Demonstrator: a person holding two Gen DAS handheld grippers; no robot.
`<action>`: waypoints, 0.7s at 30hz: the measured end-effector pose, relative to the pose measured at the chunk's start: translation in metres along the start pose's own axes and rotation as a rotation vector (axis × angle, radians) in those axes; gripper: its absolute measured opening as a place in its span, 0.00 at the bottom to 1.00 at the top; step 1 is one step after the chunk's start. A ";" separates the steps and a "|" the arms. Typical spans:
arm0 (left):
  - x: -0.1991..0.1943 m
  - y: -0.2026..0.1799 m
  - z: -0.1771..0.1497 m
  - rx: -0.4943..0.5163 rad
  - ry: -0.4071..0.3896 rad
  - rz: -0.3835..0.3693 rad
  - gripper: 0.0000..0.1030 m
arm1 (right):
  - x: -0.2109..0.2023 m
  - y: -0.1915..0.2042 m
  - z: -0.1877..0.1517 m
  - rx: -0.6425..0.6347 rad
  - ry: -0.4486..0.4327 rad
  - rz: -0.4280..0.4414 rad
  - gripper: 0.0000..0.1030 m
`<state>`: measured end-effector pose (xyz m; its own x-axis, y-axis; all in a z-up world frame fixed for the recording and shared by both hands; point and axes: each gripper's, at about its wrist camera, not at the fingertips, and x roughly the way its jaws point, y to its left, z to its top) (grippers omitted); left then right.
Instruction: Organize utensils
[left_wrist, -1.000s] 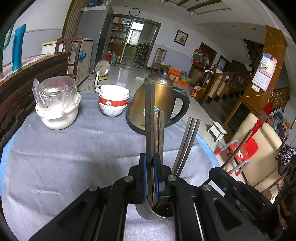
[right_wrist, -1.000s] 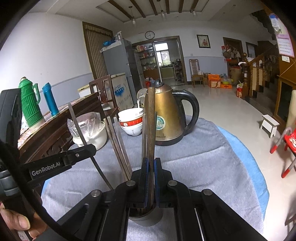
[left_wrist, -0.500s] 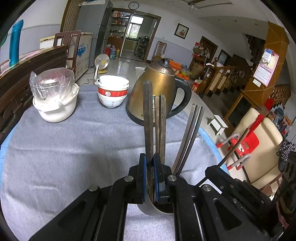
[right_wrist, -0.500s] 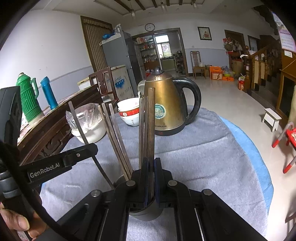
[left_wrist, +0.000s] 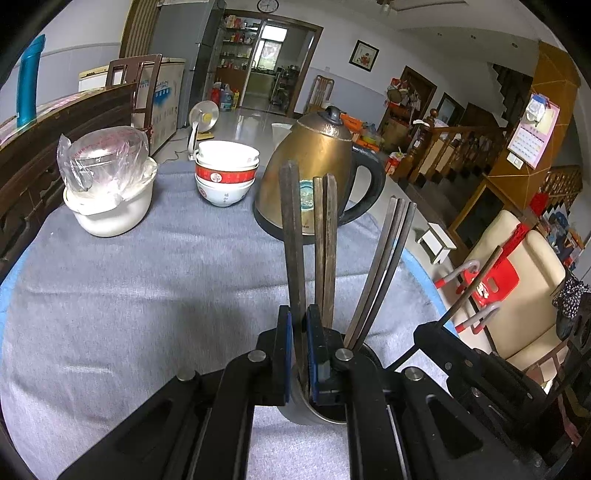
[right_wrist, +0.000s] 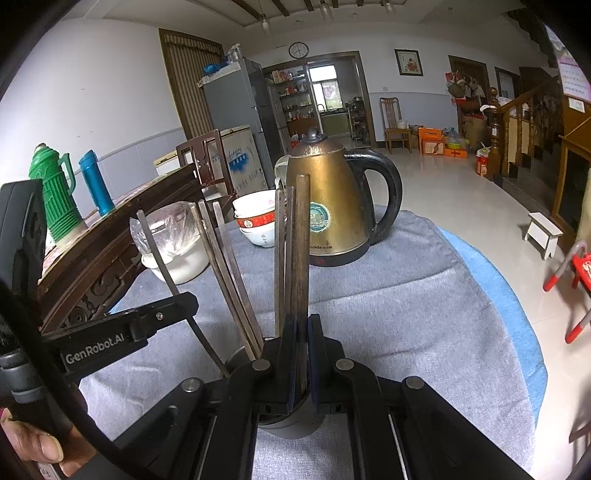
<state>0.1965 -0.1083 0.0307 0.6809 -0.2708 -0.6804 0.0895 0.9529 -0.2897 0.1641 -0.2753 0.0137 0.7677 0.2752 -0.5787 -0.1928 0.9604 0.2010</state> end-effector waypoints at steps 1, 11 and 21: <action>0.001 0.001 0.000 -0.002 0.003 0.000 0.08 | 0.000 0.000 0.000 -0.001 0.001 0.000 0.06; -0.013 0.017 0.006 -0.071 -0.004 -0.002 0.40 | 0.000 0.000 0.007 -0.003 0.034 -0.028 0.36; -0.055 0.033 0.001 -0.033 -0.079 0.058 0.68 | -0.058 0.000 0.011 0.031 -0.109 -0.078 0.72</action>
<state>0.1626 -0.0615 0.0595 0.7398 -0.2023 -0.6417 0.0249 0.9613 -0.2743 0.1262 -0.2917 0.0560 0.8418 0.1914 -0.5048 -0.1120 0.9766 0.1837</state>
